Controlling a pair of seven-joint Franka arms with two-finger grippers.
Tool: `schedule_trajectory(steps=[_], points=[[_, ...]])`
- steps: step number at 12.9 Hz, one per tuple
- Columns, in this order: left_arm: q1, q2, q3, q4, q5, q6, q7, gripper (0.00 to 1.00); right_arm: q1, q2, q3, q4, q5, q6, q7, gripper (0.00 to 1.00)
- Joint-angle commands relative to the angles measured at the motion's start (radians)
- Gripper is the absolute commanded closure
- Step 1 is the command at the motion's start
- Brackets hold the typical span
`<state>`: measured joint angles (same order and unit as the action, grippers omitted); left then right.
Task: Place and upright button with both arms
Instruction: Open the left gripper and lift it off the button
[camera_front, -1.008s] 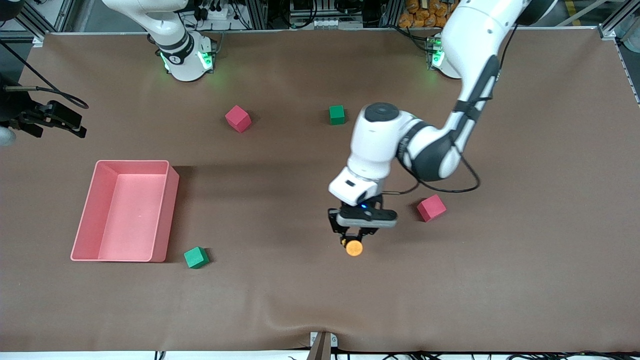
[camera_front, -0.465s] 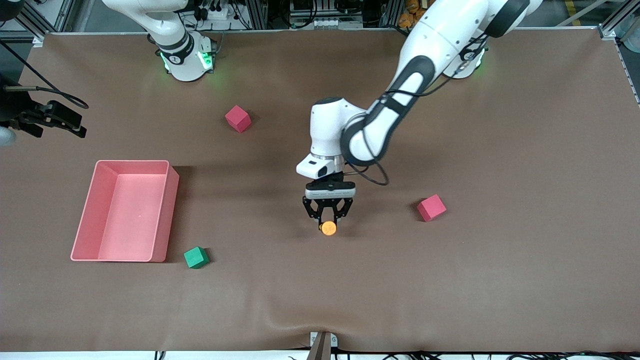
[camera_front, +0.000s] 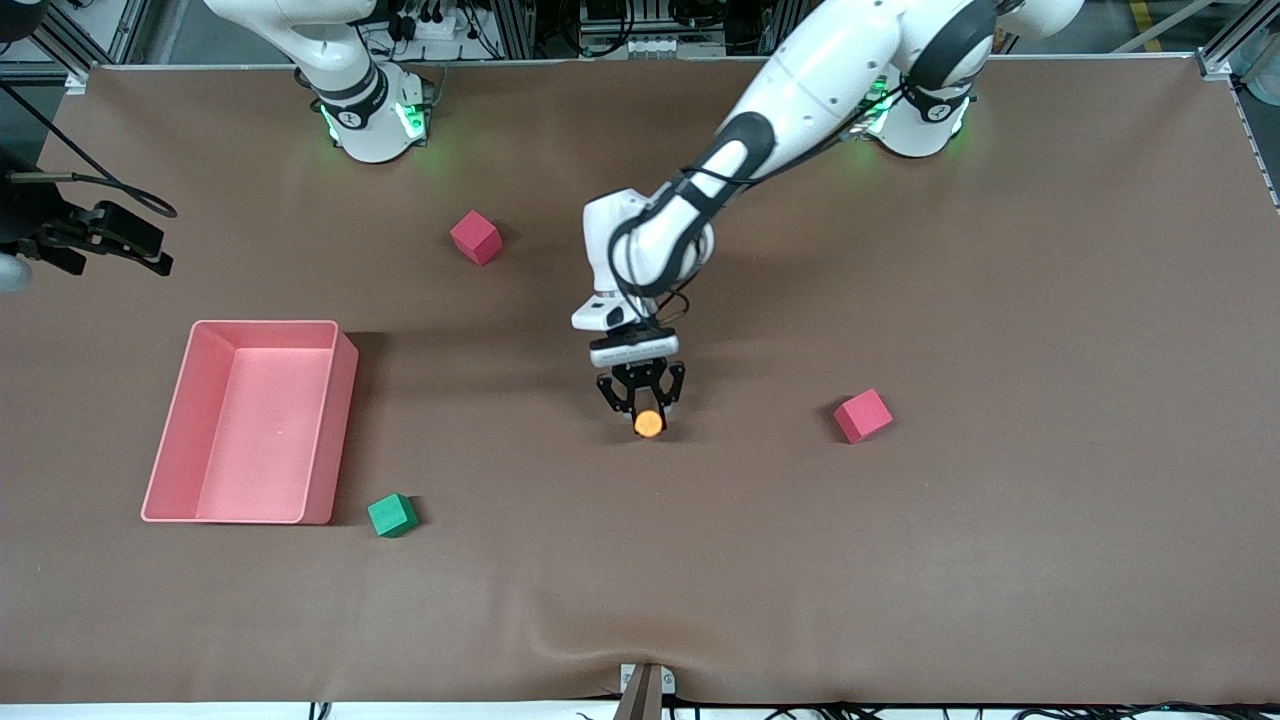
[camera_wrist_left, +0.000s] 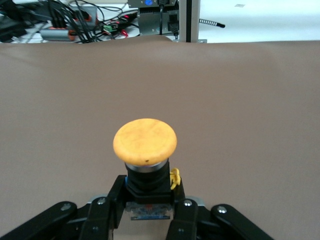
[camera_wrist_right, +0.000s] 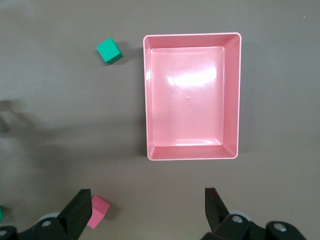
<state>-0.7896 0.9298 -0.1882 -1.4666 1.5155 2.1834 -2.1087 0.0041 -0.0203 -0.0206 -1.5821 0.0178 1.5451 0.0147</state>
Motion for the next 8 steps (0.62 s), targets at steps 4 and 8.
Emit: schedule_trajectory(steps=[4,8], points=[[-0.091,0.081,0.033,0.028,0.112,-0.139,-0.142,1.00,-0.021,0.007,0.013,0.017,-0.009,-0.014,-0.010,0.00],[-0.094,0.087,0.032,0.028,0.115,-0.145,-0.226,0.01,-0.019,0.007,0.011,0.017,-0.009,-0.014,-0.010,0.00]])
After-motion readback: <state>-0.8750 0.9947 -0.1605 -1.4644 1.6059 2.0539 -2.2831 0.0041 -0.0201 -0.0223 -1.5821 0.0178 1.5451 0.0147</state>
